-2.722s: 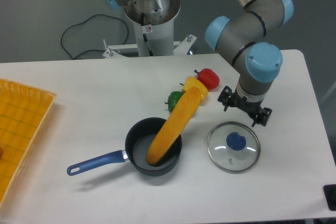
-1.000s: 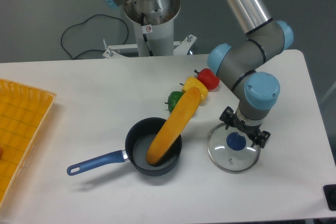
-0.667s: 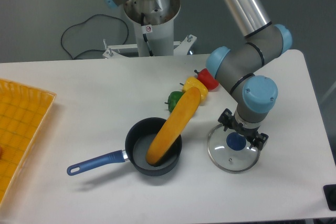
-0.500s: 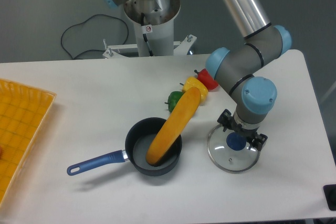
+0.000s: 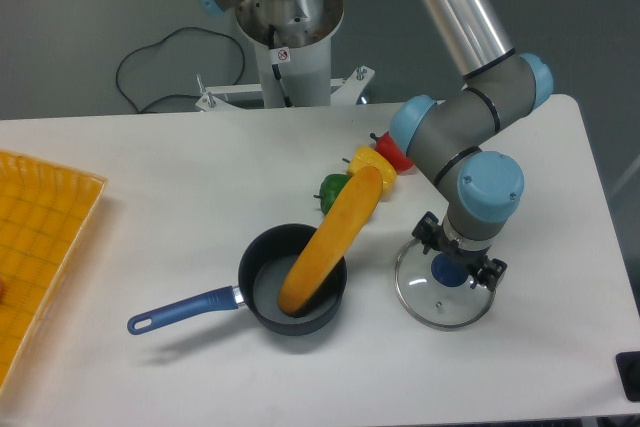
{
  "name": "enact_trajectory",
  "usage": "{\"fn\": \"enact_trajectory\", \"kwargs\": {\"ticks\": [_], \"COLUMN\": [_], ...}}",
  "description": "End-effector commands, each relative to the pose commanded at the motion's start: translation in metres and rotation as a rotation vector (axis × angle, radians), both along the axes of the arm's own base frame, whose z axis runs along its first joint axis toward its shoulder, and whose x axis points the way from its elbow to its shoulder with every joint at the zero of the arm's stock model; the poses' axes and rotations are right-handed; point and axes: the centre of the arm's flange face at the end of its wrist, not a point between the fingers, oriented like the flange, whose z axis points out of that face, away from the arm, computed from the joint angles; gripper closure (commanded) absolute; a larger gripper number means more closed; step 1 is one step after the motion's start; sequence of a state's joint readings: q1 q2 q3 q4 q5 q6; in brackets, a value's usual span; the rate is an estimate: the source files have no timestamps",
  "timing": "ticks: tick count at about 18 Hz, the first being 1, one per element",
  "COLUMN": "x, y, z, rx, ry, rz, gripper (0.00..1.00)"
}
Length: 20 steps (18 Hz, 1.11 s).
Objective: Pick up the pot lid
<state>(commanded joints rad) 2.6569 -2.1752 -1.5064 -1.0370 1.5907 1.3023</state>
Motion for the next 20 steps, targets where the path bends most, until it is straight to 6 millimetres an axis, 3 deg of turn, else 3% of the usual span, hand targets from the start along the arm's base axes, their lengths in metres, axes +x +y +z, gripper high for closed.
{"fn": "enact_trajectory", "kwargs": {"ticks": [4,13,20], "x": [0.0009,0.0011,0.0028], "y": [0.0019,0.0020,0.0019], "z": [-0.0006,-0.0007,-0.0016], "rx": [0.001,0.002,0.005], "ry": [0.003,0.001,-0.010], "rz": [-0.003,-0.008,-0.006], "gripper": [0.00,0.15,0.16]}}
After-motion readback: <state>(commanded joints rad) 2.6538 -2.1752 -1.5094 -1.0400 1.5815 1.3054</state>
